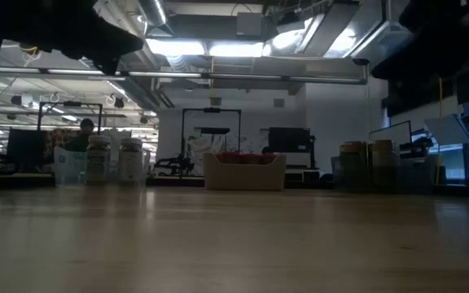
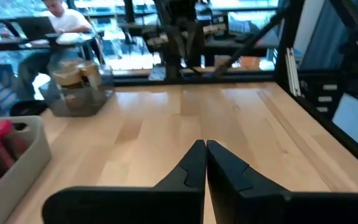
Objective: Sort spices by type
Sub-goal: Return to Home Position
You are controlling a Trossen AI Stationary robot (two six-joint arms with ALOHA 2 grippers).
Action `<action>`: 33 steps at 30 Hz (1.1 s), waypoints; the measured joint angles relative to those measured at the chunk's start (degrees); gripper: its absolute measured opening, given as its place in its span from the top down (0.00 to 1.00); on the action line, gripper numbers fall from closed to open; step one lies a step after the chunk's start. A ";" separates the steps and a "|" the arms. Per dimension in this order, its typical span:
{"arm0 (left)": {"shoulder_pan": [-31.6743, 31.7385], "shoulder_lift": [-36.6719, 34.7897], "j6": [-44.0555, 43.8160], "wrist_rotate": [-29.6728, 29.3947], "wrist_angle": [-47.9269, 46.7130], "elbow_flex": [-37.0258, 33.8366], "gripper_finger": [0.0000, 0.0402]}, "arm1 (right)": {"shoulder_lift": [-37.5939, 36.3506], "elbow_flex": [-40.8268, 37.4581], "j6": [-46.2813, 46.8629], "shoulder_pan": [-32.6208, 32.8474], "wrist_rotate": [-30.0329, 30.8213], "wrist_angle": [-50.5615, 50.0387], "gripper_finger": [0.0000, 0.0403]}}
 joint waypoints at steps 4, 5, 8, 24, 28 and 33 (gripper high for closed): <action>1.49 -5.51 -0.87 0.00 -0.14 -3.31 0.99 | -5.79 -3.69 0.25 0.00 1.13 0.32 0.97; 1.69 -6.92 -0.95 0.00 0.03 -4.27 0.99 | -7.25 -4.69 0.24 0.00 1.13 1.04 0.97; 2.29 -11.34 -1.15 0.00 0.01 -7.64 0.99 | -11.35 -7.88 0.27 0.00 1.15 3.62 0.99; 5.62 -33.04 -3.97 -0.01 -11.86 -14.53 0.99 | -27.38 -14.11 0.38 0.00 1.24 0.02 0.96; 6.42 -37.75 -3.80 -0.06 -16.52 -14.53 0.99 | -29.25 -14.11 0.17 0.00 1.26 -1.67 0.96; 6.71 -43.07 -3.56 -0.20 -21.07 -14.53 0.99 | -31.90 -14.11 -0.97 0.00 1.12 -4.11 0.96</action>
